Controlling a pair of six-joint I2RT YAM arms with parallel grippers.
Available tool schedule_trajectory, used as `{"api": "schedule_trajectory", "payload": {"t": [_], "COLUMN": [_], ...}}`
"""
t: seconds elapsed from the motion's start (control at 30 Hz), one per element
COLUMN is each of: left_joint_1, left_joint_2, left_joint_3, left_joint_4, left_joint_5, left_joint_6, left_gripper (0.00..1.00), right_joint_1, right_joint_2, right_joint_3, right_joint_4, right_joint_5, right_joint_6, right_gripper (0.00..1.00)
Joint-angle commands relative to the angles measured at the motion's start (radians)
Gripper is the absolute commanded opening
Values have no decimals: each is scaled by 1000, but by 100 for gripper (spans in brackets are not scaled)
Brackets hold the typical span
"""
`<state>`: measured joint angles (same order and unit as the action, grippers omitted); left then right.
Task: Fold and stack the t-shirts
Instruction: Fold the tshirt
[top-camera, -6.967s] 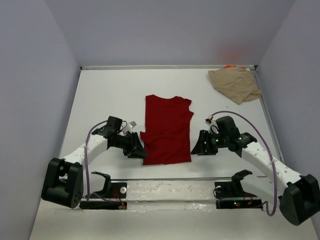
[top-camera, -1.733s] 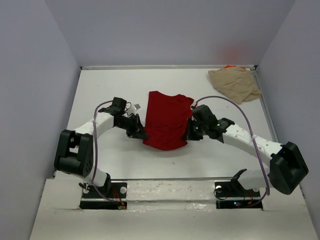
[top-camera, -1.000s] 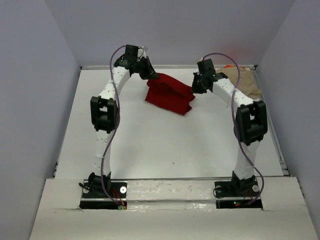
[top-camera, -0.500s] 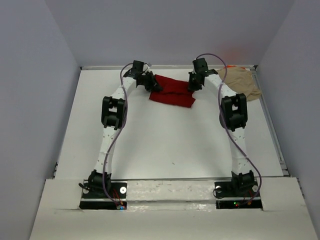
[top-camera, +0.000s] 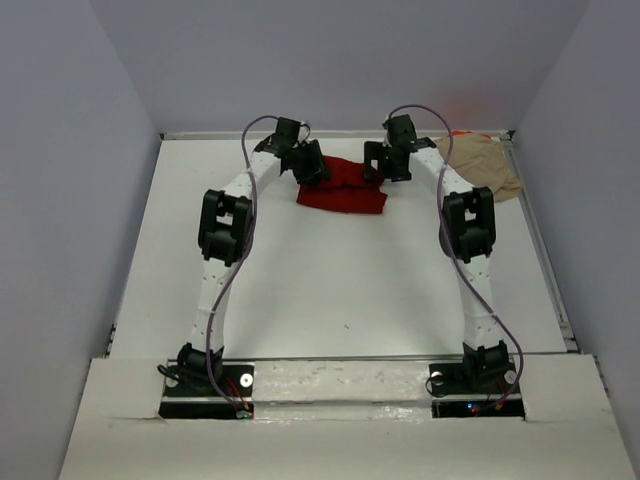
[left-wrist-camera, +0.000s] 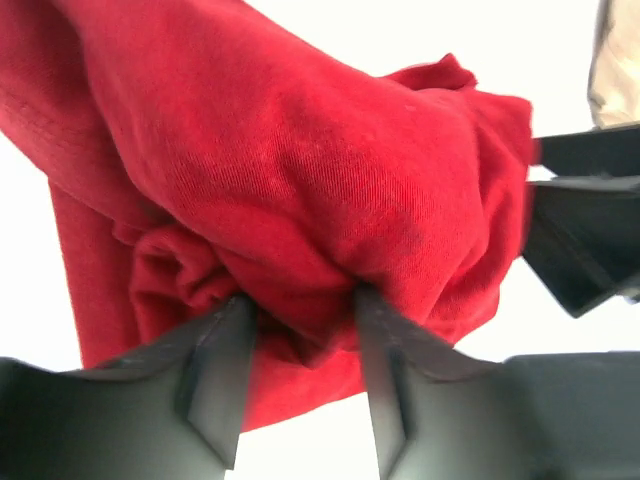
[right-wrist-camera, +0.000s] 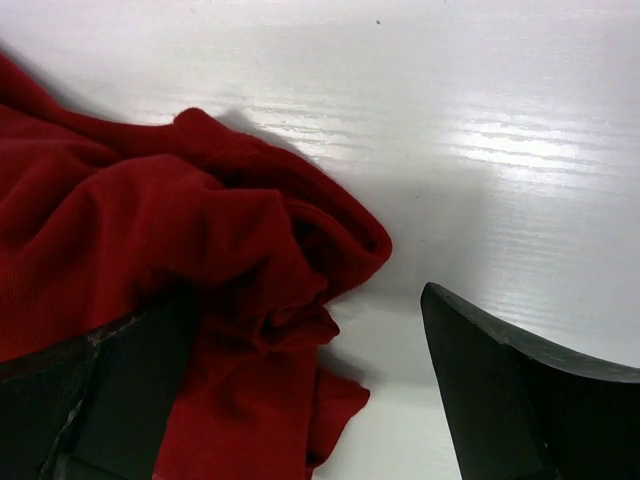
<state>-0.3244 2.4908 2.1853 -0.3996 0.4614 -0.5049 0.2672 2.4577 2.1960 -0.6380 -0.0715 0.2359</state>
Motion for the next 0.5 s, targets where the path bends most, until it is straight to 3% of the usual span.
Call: {"api": "schedule_trajectory", "payload": {"t": [0.0, 0.17, 0.2, 0.33, 0.47], "left_joint_1": [-15, -13, -15, -15, -16], "left_joint_2": [-183, -283, -305, -339, -374], "left_joint_3": [-65, -153, -165, -188, -234], "left_joint_4": [70, 156, 162, 168, 196], "left_joint_5": [-124, -153, -162, -191, -210], "left_joint_6": [34, 39, 40, 49, 49], "left_gripper": [60, 63, 62, 63, 63], "right_joint_1": [12, 30, 30, 40, 40], "right_joint_2": [-109, -218, -236, -276, -266], "right_joint_3": [-86, -232, -243, -277, -269], "right_joint_4": [56, 181, 179, 205, 216], "right_joint_5": [44, 121, 128, 148, 174], "right_joint_6": [-35, -56, -49, -58, -82], "right_gripper": [100, 99, 89, 72, 76]}}
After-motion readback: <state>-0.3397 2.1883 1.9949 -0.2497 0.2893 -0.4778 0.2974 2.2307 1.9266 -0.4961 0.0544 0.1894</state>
